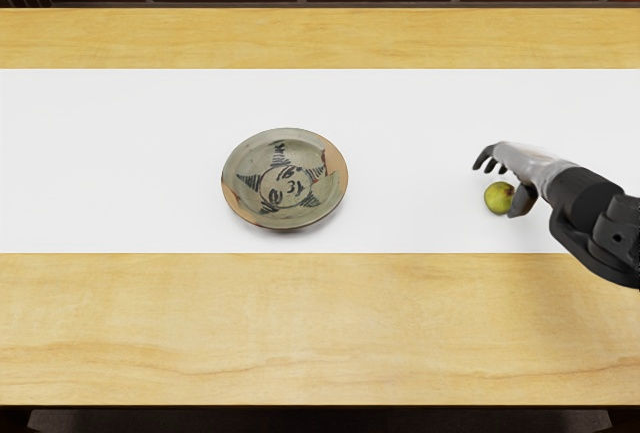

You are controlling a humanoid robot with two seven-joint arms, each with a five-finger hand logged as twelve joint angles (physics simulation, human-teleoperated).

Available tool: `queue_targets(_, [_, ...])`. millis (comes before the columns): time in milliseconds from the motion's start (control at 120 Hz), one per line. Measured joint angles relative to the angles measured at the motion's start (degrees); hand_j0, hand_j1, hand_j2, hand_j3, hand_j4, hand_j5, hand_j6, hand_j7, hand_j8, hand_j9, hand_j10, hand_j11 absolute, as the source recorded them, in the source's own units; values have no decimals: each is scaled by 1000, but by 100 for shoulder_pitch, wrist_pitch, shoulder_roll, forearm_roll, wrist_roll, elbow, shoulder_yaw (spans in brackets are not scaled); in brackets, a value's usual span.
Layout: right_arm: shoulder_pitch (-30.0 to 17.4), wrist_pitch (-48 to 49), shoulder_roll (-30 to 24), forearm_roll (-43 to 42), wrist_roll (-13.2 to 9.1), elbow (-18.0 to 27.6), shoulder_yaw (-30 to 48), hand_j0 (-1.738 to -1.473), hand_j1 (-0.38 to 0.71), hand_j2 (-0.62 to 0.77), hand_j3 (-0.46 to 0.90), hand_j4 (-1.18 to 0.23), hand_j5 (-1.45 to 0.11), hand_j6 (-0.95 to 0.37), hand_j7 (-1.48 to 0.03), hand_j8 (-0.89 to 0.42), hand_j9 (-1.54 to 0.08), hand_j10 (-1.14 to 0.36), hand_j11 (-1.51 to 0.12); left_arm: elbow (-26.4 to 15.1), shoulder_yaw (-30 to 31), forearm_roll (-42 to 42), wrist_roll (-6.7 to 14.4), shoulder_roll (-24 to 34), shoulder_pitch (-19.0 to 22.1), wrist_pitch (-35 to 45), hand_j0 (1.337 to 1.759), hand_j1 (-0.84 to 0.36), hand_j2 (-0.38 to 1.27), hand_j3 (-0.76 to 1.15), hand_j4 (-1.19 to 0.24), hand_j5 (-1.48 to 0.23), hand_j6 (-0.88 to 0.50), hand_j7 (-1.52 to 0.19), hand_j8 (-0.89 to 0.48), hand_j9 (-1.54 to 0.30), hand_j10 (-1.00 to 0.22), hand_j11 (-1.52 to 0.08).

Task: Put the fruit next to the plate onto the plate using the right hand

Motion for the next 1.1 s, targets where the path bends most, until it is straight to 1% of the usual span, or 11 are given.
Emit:
queue_targets(283, [-89,-133,157,-302,-9,-110,-8,-1658,97,-61,0,-402,-496,-405,-495,-411,-486,-413,-481,0,-1,1,-1,0,0,-2,1658,325,4,0,-21,-27,-21,-27,-21,-26,-21,-26])
queue_targets(467, [-145,-138,158,-292,-5,-129,-25,-1657,199,-72,0,-479,-609,-484,-604,-486,-601,-488,-596,0,-1,0,0,0,0,0,1658,325,4,0,-21,-27,-21,-27,-21,-26,-21,-26])
queue_targets(533, [-152,-140,158,-284,-3,-131,-28,-1657,235,-40,0,-506,-647,-511,-643,-448,-645,-511,-642,0,-1,0,0,0,0,1,1658,325,4,0,-21,-27,-21,-27,-21,-26,-21,-26])
queue_targets(658, [-158,-137,157,-280,-3,-135,-35,-1654,278,26,0,-540,-705,-467,-696,-398,-709,-540,-707,0,-1,0,0,0,0,-1,1658,325,4,0,-21,-27,-21,-27,-21,-27,-21,-26])
queue_targets(683, [-159,-136,157,-281,-3,-136,-38,-1653,285,2,-1,-545,-714,-464,-704,-409,-717,-545,-715,0,-1,0,0,0,0,-1,1658,325,4,0,-21,-27,-21,-27,-21,-26,-21,-26])
queue_targets(817, [-163,-138,164,-295,-6,-158,-47,-1646,282,-13,-1,-567,-740,-458,-731,-406,-744,-566,-742,0,-1,1,-1,0,0,-1,1658,325,4,0,-21,-27,-21,-27,-21,-27,-21,-26])
queue_targets(883, [-164,-140,166,-296,-5,-171,-53,-1643,277,-26,-3,-575,-746,-456,-739,-385,-753,-572,-752,0,-2,1,-1,0,0,-1,1658,325,4,0,-21,-27,-21,-27,-21,-27,-21,-26])
queue_targets(950, [-166,-140,170,-287,-4,-187,-58,-1641,271,-68,-1,-574,-758,-436,-745,-370,-771,-567,-771,0,-2,1,-1,0,0,1,1658,325,4,0,-21,-27,-21,-27,-21,-27,-21,-27])
queue_targets(1050, [-167,-144,181,-288,-4,-212,-58,-1637,282,-47,-3,-588,-772,-450,-761,-374,-784,-581,-784,0,-2,1,-1,0,0,0,1658,325,4,0,-21,-27,-21,-27,-21,-27,-21,-27])
queue_targets(1075, [-166,-139,192,-286,-5,-223,-57,-1636,291,-35,-1,-588,-786,-430,-768,-371,-798,-581,-799,0,-3,1,-1,0,0,0,1658,325,4,0,-21,-27,-21,-27,-21,-27,-21,-27])
queue_targets(1100, [-166,-138,203,-285,-5,-241,-55,-1635,286,-67,-1,-592,-797,-419,-776,-360,-812,-583,-814,0,-3,1,-1,0,0,-1,1658,325,4,0,-21,-27,-21,-27,-21,-27,-21,-27])
